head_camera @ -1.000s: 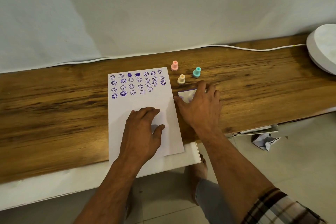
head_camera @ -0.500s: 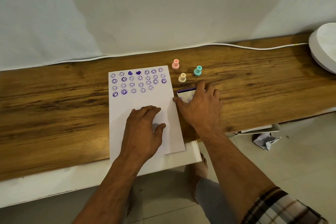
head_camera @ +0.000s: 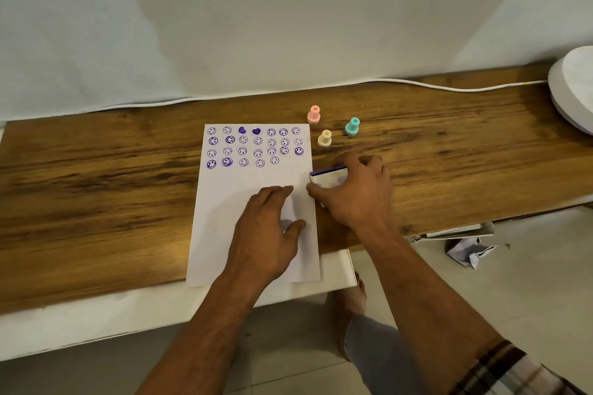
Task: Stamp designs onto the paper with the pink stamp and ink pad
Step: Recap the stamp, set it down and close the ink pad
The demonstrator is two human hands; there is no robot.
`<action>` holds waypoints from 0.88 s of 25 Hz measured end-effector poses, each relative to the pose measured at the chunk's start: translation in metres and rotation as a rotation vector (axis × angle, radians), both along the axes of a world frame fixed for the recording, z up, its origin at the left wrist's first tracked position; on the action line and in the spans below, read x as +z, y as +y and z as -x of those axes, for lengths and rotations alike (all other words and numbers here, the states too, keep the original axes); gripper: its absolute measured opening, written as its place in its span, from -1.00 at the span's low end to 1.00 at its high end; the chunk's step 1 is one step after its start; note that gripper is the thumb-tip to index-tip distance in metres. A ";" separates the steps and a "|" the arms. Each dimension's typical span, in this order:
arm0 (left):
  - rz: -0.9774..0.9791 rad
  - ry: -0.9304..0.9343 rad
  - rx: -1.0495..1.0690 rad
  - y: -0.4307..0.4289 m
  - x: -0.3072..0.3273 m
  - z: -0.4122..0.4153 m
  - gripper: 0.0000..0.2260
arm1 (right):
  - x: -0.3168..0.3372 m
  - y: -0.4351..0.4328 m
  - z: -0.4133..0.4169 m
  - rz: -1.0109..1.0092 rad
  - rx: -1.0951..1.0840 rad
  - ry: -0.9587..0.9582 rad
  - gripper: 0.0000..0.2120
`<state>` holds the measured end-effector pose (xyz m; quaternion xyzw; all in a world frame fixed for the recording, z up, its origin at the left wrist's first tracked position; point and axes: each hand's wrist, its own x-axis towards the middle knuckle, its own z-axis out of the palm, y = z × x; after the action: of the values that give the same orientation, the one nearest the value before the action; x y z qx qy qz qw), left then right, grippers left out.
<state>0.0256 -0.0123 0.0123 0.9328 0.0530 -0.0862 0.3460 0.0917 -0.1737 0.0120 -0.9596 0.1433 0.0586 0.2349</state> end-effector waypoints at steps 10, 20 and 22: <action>0.641 0.121 0.143 0.002 0.004 -0.008 -0.30 | 0.028 0.021 0.026 -0.354 0.082 -0.042 -0.33; 0.730 0.108 0.188 0.013 0.007 -0.013 -0.37 | 0.019 -0.009 0.008 -0.891 -0.104 0.160 -0.71; 0.726 0.109 0.182 0.012 0.006 -0.013 -0.37 | 0.017 -0.015 0.008 -1.002 -0.155 0.243 -0.72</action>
<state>0.0385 -0.0003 0.0185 0.7348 0.1201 -0.1177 0.6571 0.0841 -0.1885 0.0291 -0.7024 0.1944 0.2134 0.6506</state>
